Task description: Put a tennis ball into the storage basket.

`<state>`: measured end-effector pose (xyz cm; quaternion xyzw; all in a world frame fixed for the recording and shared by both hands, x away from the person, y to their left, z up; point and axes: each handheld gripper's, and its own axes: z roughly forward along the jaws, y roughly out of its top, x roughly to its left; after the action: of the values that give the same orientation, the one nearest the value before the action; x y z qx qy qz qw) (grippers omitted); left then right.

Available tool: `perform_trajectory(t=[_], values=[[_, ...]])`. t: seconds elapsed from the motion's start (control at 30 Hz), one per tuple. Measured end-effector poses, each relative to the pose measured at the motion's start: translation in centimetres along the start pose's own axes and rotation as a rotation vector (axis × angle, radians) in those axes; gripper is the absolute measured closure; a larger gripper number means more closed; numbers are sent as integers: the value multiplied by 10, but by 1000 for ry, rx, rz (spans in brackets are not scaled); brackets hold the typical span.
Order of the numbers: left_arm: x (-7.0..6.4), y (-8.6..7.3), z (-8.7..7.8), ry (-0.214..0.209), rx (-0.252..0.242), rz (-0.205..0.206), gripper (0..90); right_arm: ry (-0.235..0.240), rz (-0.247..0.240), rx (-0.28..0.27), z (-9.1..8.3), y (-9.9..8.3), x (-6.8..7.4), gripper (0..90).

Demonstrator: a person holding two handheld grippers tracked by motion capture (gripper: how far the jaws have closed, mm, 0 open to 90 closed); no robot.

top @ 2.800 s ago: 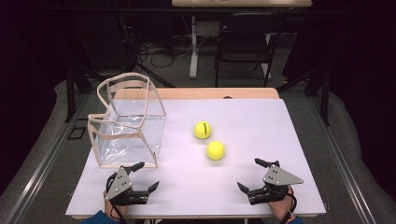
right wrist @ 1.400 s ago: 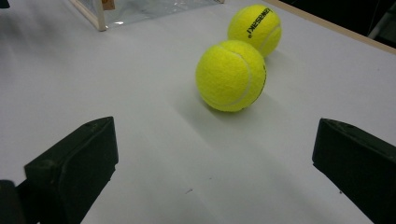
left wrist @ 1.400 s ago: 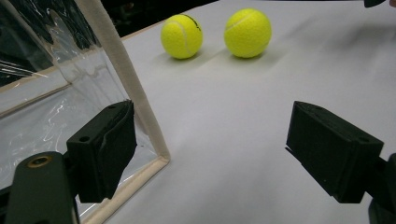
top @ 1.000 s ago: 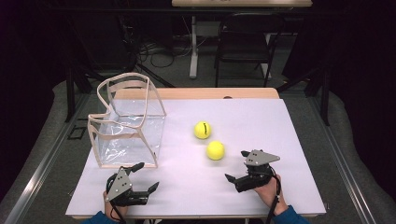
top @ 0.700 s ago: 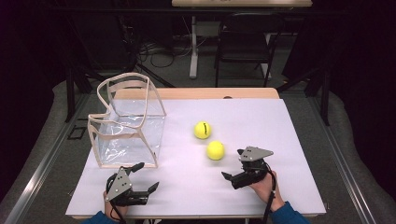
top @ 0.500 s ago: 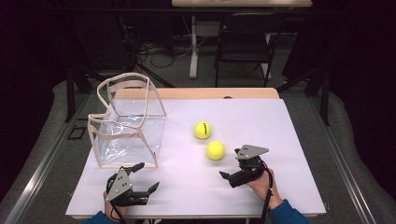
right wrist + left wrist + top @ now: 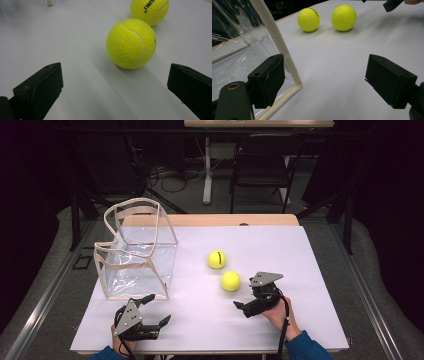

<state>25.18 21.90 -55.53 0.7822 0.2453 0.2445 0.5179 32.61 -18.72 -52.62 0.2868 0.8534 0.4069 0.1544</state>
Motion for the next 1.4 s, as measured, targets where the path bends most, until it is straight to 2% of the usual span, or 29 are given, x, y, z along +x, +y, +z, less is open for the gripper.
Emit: perform_trajectory(t=[0.5, 1.07, 1.4], values=[[0, 0, 1, -4, 3, 0, 159, 8, -5, 36, 14, 21, -12, 0], [0, 0, 2, -7, 5, 1, 160, 19, 2, 74, 36, 28, -25, 0], [1, -1, 2, -11, 8, 2, 160, 33, -8, 95, 47, 32, -25, 0]])
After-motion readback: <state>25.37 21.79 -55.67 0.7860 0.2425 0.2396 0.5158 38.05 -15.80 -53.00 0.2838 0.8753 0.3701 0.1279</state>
